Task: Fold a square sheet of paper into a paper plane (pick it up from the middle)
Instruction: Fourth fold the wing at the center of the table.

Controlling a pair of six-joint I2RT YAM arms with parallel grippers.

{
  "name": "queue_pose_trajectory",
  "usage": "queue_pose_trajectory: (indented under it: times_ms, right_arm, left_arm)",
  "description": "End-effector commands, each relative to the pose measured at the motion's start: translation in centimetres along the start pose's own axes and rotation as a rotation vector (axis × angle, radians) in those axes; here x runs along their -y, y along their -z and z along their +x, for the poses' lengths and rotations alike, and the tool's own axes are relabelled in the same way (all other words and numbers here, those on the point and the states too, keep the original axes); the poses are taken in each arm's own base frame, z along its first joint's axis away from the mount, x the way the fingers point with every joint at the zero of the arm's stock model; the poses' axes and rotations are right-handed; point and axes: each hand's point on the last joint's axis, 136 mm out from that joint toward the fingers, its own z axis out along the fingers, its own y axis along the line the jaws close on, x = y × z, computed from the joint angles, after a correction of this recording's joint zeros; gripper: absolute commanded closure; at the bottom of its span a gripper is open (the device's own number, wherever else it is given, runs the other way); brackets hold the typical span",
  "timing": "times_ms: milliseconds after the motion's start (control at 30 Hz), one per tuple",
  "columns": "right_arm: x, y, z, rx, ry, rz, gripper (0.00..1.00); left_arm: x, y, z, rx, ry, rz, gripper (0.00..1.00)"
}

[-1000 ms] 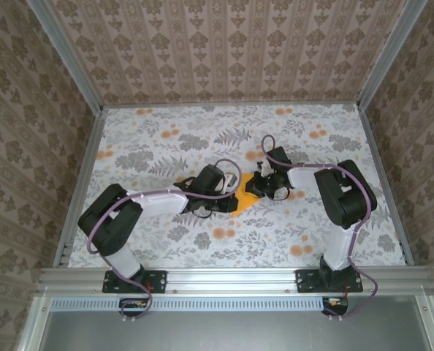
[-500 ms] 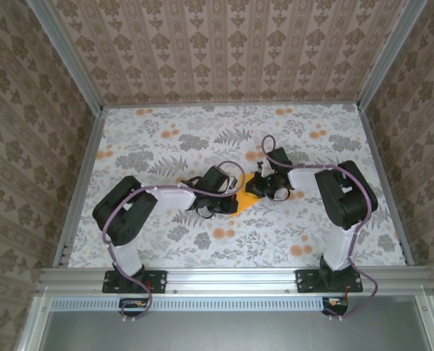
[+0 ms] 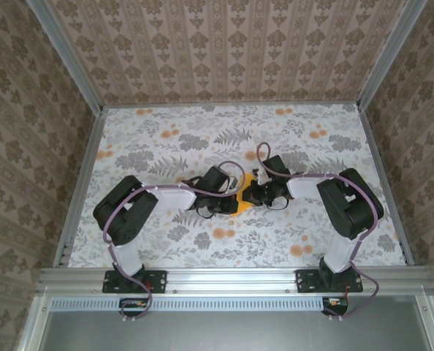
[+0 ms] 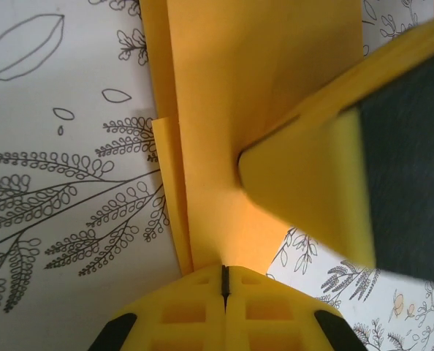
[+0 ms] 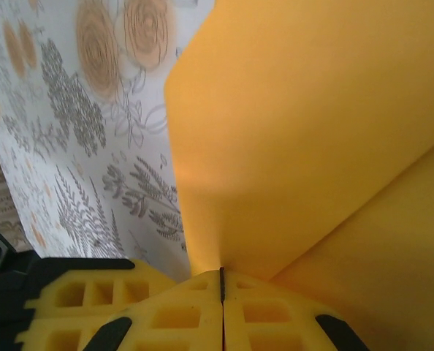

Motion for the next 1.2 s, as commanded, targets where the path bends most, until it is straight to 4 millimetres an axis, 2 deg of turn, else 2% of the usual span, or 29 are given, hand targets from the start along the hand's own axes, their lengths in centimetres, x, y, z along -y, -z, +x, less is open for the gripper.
queue_pose_trajectory:
  times_ms: [0,200,433,633,900,1033,1167]
  right_arm:
    - [0.4,-0.8,0.3,-0.007,0.007,0.022,0.93]
    - [0.9,-1.1,-0.5,0.001,0.015,0.065,0.93]
    - [3.5,0.1,-4.0,0.077,-0.058,0.122,0.94]
    - [4.8,1.3,-7.0,0.13,-0.1,0.141,0.94]
    - [7.0,3.1,-11.3,0.204,-0.148,0.192,0.93]
    - [6.9,4.3,-12.7,0.225,-0.149,0.206,0.92]
    - [4.8,5.9,-13.2,0.25,-0.126,0.17,0.88]
  left_arm:
    - [-2.0,-0.9,2.5,-0.091,0.042,-0.082,1.0]
    - [-2.4,-0.8,3.2,-0.117,0.053,-0.104,1.0]
    - [-3.7,-0.7,5.3,-0.186,0.075,-0.152,1.0]
    - [-4.1,-0.7,6.5,-0.215,0.084,-0.151,1.0]
    - [-3.7,-0.7,6.4,-0.212,0.075,-0.137,1.0]
    - [-3.3,-0.6,5.9,-0.203,0.065,-0.127,1.0]
    - [-2.2,-0.5,4.3,-0.16,0.044,-0.098,1.0]
